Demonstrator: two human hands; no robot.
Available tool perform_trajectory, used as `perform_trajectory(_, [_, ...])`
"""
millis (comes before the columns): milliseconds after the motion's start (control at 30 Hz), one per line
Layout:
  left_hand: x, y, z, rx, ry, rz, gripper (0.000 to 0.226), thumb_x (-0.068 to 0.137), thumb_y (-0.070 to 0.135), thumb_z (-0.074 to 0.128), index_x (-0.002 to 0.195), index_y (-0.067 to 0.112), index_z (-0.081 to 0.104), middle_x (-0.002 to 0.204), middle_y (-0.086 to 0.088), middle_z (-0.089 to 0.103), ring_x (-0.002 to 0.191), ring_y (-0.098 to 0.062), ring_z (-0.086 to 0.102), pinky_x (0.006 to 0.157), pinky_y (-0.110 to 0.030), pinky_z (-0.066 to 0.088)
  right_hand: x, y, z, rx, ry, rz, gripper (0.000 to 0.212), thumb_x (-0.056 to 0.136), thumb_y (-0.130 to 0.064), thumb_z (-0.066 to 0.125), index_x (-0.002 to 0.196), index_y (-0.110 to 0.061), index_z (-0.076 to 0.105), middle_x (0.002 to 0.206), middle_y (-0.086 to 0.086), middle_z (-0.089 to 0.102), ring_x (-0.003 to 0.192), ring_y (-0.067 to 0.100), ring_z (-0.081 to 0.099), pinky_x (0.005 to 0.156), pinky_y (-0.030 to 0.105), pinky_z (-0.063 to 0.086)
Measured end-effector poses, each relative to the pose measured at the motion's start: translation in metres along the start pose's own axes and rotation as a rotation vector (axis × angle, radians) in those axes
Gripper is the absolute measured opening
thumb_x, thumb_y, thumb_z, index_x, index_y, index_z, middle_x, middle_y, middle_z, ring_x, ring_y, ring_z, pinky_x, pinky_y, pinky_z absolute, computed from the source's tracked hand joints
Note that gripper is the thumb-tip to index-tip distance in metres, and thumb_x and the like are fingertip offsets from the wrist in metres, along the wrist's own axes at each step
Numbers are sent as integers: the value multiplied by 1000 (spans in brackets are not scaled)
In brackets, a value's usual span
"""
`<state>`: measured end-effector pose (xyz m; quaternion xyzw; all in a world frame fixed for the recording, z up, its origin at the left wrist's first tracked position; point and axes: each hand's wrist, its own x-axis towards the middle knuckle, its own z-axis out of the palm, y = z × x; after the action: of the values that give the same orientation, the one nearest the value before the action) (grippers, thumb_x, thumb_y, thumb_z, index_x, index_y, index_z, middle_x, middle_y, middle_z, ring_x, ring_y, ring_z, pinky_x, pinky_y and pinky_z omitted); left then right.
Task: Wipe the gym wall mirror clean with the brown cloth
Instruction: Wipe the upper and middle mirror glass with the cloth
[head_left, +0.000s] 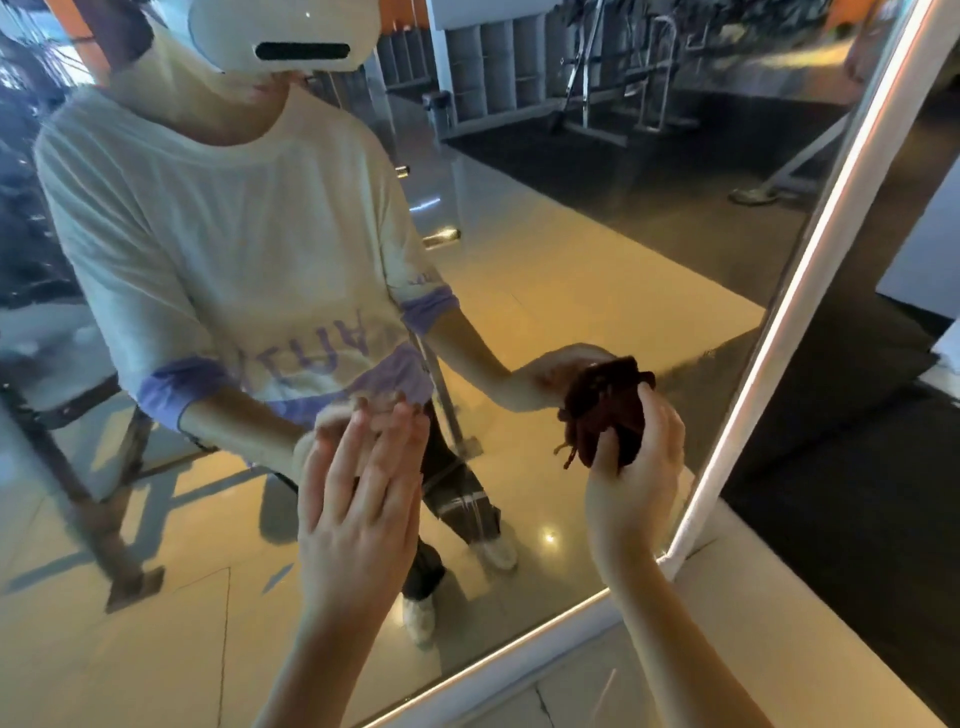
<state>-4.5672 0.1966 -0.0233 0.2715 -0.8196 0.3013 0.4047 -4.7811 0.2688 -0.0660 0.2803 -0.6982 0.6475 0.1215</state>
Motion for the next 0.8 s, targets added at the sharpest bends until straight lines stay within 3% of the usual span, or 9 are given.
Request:
perform_trajectory(100, [-12,-12,-7,34,7,-7,68,87,12,70,149,10,41,153,-10,39,145,-30,30,121,-46,18,-27,-8,2,-20,-124,-211,39,93,-18,59,129,-4,59,128,13,60,117,22,56,90,38,54])
perform_trajectory(167, [-18,-19,-7,55,-6,14,71,88,14,71,151,11,39,159,-7,32,150,-27,23,121,-46,19,-24,-3,2,-40,-109,-279,37,93,-21,59,125,-2,61,122,14,62,112,25,60,85,46,56])
perform_trajectory(233, [-21,-23,-4,52,-7,35,72,88,15,70,153,13,37,164,-3,24,151,-26,23,121,-47,20,-19,2,4,-29,-30,-210,37,93,-14,62,127,-1,59,125,15,60,114,28,59,82,53,57])
perform_trajectory(300, [-21,-24,-1,47,-4,45,73,90,16,69,154,14,34,163,-2,24,148,-26,28,120,-47,23,-25,-3,10,21,8,-97,41,91,-7,64,131,-3,56,130,16,56,119,30,56,85,52,57])
perform_trajectory(400, [-19,-24,-1,57,19,41,69,90,17,69,151,14,38,159,-4,29,153,-23,18,123,-44,17,-53,-20,19,34,-84,-232,39,93,-16,60,131,-14,53,126,16,60,115,26,57,96,26,49])
perform_trajectory(467, [-19,-24,-3,70,28,37,69,90,18,71,151,14,38,159,-4,30,153,-21,16,124,-44,15,-64,-23,20,29,-199,-404,36,93,-22,58,128,-18,52,121,11,61,106,23,59,94,17,44])
perform_trajectory(567, [-19,-27,-5,81,1,53,71,90,16,71,152,14,38,158,-5,33,153,-22,17,125,-44,13,-54,-19,17,29,-204,-439,33,93,-21,58,126,-18,54,118,11,63,106,20,59,92,18,45])
perform_trajectory(700, [-21,-31,-7,97,-17,81,70,90,13,72,152,13,39,159,-4,33,151,-23,21,125,-43,13,-46,-16,18,111,-12,-67,40,92,-11,62,131,-14,53,128,8,56,117,17,54,90,41,55])
perform_trajectory(800, [-21,-31,-8,99,-18,70,67,91,12,71,151,13,42,159,-4,32,149,-24,24,125,-43,13,-73,-26,24,60,-132,-198,37,92,-18,58,129,-22,51,125,11,59,112,24,57,88,35,53])
